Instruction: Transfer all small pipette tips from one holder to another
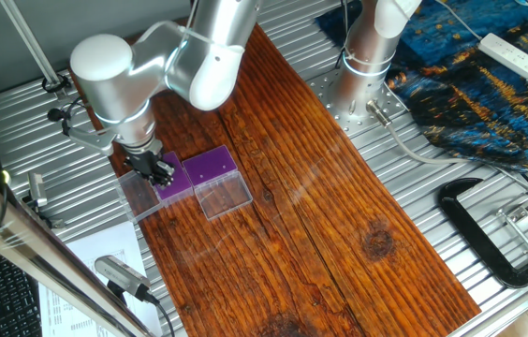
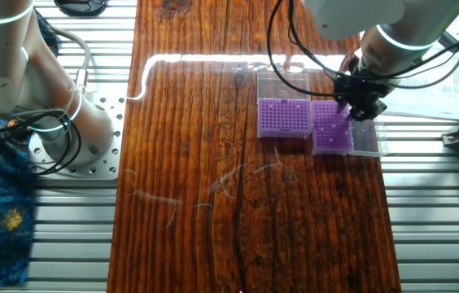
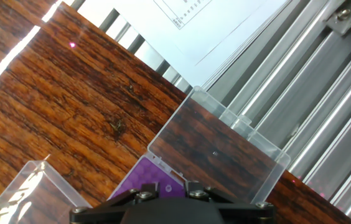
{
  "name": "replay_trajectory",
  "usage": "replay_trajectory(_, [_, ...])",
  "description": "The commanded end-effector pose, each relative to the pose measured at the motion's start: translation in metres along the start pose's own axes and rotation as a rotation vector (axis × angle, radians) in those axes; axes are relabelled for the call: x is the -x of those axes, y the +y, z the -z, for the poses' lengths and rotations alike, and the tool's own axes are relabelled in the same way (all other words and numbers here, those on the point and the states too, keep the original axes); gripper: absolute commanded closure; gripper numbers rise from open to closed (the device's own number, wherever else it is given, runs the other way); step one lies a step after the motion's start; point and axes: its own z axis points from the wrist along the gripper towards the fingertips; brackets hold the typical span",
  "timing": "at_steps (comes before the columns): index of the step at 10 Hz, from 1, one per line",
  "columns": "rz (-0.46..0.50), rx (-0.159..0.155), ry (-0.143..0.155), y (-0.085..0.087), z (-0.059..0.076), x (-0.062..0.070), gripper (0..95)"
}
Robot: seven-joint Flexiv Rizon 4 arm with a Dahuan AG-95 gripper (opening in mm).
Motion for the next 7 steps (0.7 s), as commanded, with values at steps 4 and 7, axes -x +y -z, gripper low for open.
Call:
replay_trajectory(4, [-0.007, -0.002, -0.004, -0.0007, -0.0019, 0.0003, 95.0])
replay_trajectory(7, [0.002, -0.001, -0.005, -0.0007, -0.002, 0.0003, 95.0])
